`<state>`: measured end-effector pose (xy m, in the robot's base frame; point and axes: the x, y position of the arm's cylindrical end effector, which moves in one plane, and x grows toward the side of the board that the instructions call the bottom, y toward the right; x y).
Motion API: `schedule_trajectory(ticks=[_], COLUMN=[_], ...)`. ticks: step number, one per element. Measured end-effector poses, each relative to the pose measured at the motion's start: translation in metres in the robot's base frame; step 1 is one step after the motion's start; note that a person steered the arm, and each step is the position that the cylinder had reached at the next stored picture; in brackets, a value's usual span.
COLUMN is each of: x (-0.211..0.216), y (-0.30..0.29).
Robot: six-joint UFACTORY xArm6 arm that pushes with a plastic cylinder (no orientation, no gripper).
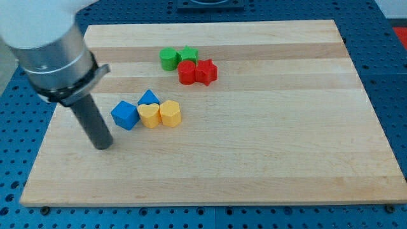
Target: Separate the green blocks
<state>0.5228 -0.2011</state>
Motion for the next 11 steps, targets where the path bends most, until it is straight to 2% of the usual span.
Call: schedule_trajectory(ticks=[1,3,4,6,8,9,10,11], x=[-0.022,-0.107,-0.173,-0.219,-0.223,-0.223,-0.208,-0.158], y=[-0.041,-0.011,0.014,0.022,0.108,0.108,0.111,0.135])
